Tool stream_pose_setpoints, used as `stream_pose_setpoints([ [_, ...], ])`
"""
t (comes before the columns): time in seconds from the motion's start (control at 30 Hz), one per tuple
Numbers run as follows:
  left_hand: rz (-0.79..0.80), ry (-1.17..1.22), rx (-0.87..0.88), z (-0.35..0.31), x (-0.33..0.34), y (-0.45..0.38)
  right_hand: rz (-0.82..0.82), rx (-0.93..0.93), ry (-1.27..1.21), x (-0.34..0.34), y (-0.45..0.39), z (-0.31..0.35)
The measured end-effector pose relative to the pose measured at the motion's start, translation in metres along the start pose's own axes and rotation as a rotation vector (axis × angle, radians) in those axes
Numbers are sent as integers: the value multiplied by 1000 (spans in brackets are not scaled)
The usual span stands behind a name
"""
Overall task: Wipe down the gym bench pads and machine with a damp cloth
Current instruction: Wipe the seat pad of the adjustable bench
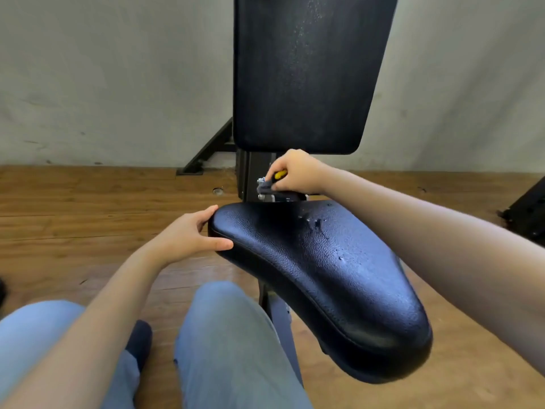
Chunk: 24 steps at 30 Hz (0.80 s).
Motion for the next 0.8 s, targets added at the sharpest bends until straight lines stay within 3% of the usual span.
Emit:
stream_pose_setpoints([
  [0.13,19,-31,-6,-2,-2,0,221,-75,73,27,0,16],
  [0.27,19,-48,4,-5,-1,1,63,131,20,28,0,-32],
  [0.43,22,-55,-1,-4,-2,2,77,319,42,16,-4,-56],
  [0.53,23,-64,5,-6,-1,1,20,143,-66,14,-8,-23],
  [0.63,14,-72,5,-5,0,0,113,-26,31,34,4,4],
  [0.7,9,-73,3,-5,0,0,81,50,58,36,11,-18],
  [0.8,3,-65,5,-5,0,1,-17,351,47,19,23,-79],
])
Point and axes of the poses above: each hand's wrist, its own y-axis away from the middle knuckle, its own x-axis out of the palm, z = x × y, the point moved 5 cm from there along -y, towards the middle knuckle, and after that the axes turned 13 degrees about z, right-handed, at the moved point
